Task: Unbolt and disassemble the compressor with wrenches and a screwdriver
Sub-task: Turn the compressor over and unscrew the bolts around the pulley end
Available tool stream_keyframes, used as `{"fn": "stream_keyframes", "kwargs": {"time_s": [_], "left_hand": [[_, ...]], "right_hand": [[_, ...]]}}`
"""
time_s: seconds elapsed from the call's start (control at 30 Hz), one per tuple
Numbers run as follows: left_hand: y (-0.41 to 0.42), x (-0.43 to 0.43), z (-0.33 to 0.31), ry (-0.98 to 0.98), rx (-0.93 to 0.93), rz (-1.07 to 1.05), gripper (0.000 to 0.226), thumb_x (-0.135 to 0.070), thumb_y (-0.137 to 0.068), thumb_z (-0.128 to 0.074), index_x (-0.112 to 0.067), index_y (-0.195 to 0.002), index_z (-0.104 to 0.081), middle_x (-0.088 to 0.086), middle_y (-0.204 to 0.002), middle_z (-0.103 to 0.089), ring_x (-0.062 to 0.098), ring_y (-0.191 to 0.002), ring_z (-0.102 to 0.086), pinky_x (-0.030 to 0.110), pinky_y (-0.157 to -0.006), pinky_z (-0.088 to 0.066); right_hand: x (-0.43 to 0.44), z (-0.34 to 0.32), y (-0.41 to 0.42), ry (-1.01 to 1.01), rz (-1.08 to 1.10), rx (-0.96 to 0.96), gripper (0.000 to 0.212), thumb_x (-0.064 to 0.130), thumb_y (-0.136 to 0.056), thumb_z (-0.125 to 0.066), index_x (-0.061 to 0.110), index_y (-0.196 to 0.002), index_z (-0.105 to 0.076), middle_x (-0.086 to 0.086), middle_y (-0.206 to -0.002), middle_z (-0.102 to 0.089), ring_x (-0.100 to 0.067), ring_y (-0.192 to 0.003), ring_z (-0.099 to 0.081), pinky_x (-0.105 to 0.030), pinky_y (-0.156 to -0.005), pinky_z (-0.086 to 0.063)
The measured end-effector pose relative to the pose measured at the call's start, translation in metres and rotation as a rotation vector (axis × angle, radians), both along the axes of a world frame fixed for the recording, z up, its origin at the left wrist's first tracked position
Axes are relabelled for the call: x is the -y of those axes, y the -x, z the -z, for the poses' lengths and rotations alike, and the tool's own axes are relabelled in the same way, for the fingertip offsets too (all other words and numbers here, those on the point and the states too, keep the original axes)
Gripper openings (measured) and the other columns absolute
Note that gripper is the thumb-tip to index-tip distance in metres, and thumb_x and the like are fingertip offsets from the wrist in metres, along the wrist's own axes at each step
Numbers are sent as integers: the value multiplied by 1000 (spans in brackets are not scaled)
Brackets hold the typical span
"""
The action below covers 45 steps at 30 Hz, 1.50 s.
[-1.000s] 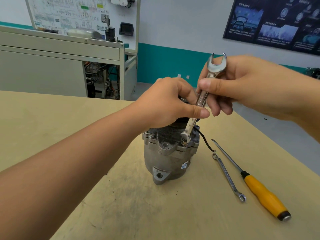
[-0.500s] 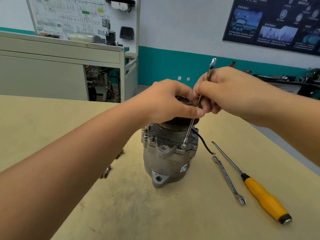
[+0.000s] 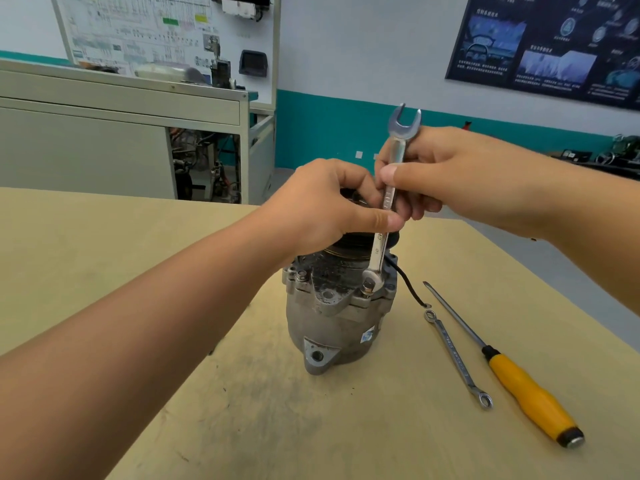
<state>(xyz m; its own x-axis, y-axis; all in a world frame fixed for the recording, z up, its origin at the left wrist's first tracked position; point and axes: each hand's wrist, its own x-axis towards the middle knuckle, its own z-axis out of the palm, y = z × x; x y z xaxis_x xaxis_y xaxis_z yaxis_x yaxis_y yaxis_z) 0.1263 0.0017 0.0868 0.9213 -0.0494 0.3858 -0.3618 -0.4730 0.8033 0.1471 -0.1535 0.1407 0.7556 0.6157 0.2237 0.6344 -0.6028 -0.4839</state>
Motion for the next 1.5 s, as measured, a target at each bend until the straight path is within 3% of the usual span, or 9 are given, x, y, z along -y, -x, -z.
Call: {"fn": "stream_keyframes", "kwargs": {"time_s": [0.07,0.17,0.27,0.47,0.57,0.73,0.93,1.27,1.5], "left_hand": [[2,-1,2,44,-4,-6,23,-24,-67,-83,-20,-61,-61,0,-78,-66,14,-77,-62,25,-76,-50],[8,-1,2,59,-10,-25,27,-22,-70,-81,-4,-76,-63,11,-84,-68,25,-89,-64,39,-86,-50],[12,4,1,-7,16,-43,25,-26,-73,-79,-6,-74,-63,13,-86,-68,27,-91,-63,50,-89,-48],[10,10,-2,-191,5,-57,40,-57,-60,-70,-34,-92,-71,-9,-106,-64,23,-117,-49,46,-99,-42],[10,5,-3,-235,33,47,29,-46,-67,-80,-30,-90,-75,-15,-108,-61,18,-117,-48,45,-101,-39],[7,0,-5,-230,52,111,20,-34,-70,-79,-22,-87,-78,-27,-97,-59,-8,-101,-51,20,-98,-38],[7,7,-10,-290,64,83,25,-46,-68,-76,-27,-84,-76,-32,-99,-56,14,-120,-47,46,-105,-33],[14,8,-12,-323,52,62,20,-49,-66,-75,-34,-79,-74,-32,-99,-53,19,-123,-45,49,-106,-31],[17,10,-15,-357,70,36,31,-65,-46,-56,-44,-66,-66,-30,-101,-52,18,-124,-43,49,-107,-30]], "right_hand": [[-3,1,1,0,-9,16,15,29,-97,-49,25,-88,-60,11,-63,-64,0,-55,-55,-13,-52,-45],[-8,4,2,-56,29,44,19,43,-86,-58,25,-90,-64,7,-71,-68,-4,-62,-58,-28,-65,-53],[-13,5,6,-111,62,71,27,47,-83,-61,22,-76,-68,9,-56,-63,1,-47,-53,-14,-49,-46],[-10,7,14,1,102,97,28,25,-83,-47,11,-64,-62,0,-50,-63,-4,-43,-52,-28,-54,-44],[-3,4,15,14,38,-2,19,28,-78,-47,17,-72,-61,1,-55,-62,-6,-48,-53,-35,-61,-47],[7,0,13,-62,-36,-104,23,14,-93,-46,15,-74,-58,-2,-55,-59,-9,-49,-50,-19,-50,-44],[11,-3,10,-77,-68,-98,26,12,-91,-48,15,-67,-56,-1,-50,-55,-8,-46,-46,-15,-44,-40],[16,-3,7,-49,-156,-103,18,11,-93,-47,7,-79,-56,-1,-55,-56,-7,-50,-49,-15,-48,-43],[24,0,4,-69,-223,-80,16,15,-94,-51,6,-82,-58,1,-58,-57,-9,-55,-50,-15,-52,-44]]}}
